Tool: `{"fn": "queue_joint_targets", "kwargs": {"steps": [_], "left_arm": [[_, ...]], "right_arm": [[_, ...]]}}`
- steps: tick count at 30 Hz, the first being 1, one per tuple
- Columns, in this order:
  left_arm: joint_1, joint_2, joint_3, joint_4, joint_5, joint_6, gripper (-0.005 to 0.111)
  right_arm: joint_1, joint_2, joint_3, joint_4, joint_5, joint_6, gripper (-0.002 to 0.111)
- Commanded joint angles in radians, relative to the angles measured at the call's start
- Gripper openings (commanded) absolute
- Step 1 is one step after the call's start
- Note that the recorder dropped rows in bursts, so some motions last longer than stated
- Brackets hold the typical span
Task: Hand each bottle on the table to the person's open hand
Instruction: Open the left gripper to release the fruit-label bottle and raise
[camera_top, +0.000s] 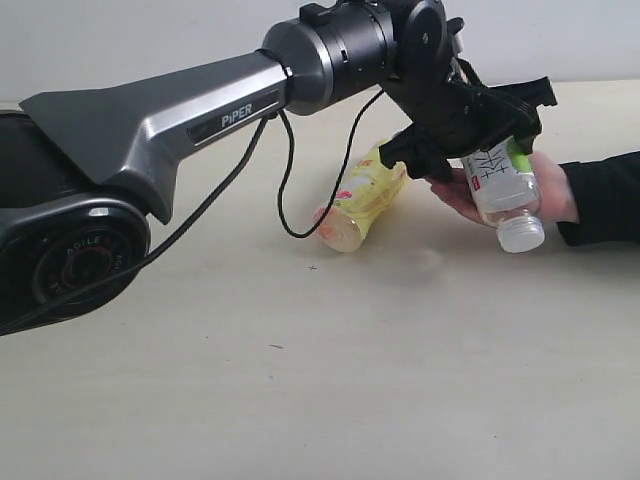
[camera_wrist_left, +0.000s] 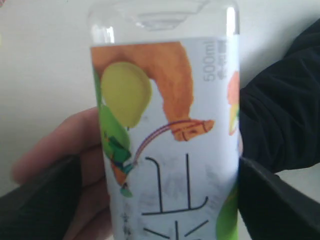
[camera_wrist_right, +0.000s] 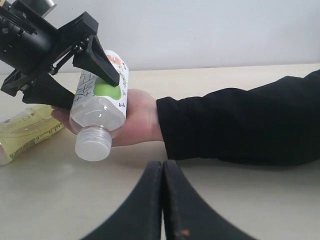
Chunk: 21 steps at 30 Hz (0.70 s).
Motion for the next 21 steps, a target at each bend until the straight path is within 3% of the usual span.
{"fn": "queue_joint_targets", "kwargs": {"steps": [1, 15, 21], "left_arm": [[0.006, 0.002, -0.005, -0.006, 0.017, 0.021, 0.080], [0.006, -0.070, -0.005, -0.017, 0.068, 0.088, 0.080], [0.004, -0.120, -0.005, -0.022, 0.132, 0.200, 0.079]], "right_arm": [[-0.005, -0.006, 0.004, 0.006, -0.010, 0.000, 0.000], [-0.005, -0.006, 0.004, 0.006, -0.010, 0.000, 0.000], [-0.005, -0.006, 0.004, 0.006, -0.010, 0.000, 0.000]]}}
